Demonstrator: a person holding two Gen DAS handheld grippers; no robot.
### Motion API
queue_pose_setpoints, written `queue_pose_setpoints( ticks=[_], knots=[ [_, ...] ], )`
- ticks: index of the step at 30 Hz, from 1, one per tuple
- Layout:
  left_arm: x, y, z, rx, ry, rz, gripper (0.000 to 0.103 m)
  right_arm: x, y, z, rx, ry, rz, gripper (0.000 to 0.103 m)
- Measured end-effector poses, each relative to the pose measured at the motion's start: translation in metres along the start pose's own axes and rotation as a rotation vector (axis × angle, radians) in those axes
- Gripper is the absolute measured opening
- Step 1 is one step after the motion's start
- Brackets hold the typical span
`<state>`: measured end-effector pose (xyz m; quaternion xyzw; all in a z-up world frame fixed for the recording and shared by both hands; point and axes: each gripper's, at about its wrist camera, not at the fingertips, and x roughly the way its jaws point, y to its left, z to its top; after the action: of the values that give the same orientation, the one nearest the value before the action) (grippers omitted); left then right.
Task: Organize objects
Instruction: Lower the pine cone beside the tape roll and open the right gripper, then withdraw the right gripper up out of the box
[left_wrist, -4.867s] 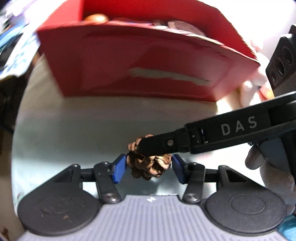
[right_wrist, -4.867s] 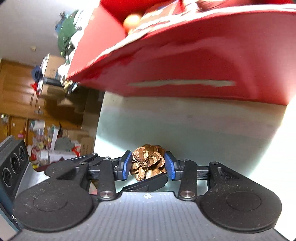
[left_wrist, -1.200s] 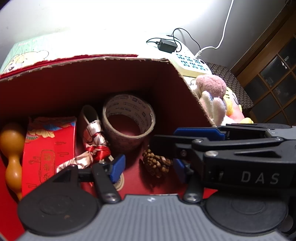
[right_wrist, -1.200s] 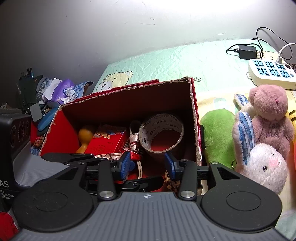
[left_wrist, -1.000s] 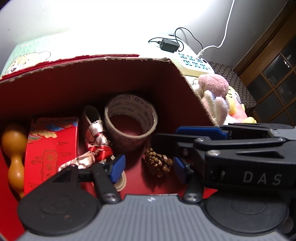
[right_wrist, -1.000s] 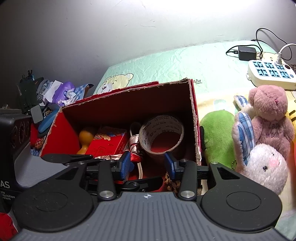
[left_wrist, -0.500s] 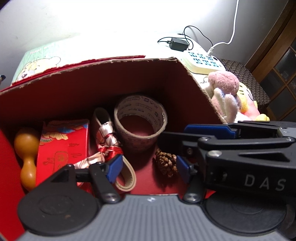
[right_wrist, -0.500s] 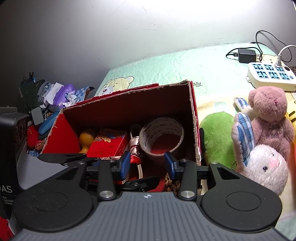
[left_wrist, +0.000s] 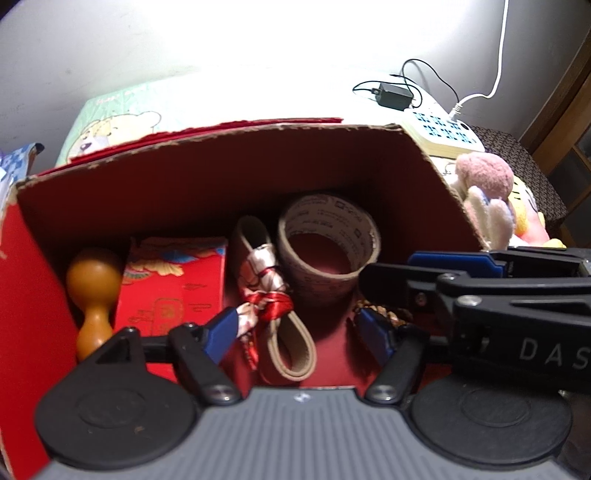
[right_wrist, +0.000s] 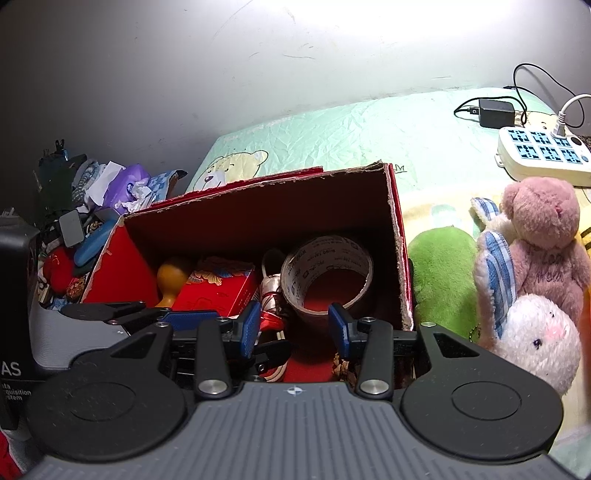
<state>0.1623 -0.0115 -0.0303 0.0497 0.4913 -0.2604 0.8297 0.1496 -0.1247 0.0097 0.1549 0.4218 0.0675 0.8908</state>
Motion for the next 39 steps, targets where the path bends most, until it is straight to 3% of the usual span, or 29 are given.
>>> queue_pose_setpoints(
  ticks=[5,9,27,39],
  knots=[
    [-0.003,0.004,-0.001,-0.009,-0.003,0.038,0.074,0.001,0.001,0.0,-0.008,0.007,-0.003,0.043],
    [-0.01,0.003,-0.002,-0.005,-0.021,0.082,0.082,0.001,0.001,0.0,-0.002,0.01,-0.003,0.044],
    [-0.045,0.005,-0.01,-0.065,-0.079,0.236,0.085,-0.025,0.009,-0.005,-0.024,-0.053,-0.043,0.05],
    [-0.083,-0.004,-0.026,-0.133,-0.136,0.349,0.096,-0.041,0.017,-0.013,-0.056,-0.058,0.019,0.05]
  ],
)
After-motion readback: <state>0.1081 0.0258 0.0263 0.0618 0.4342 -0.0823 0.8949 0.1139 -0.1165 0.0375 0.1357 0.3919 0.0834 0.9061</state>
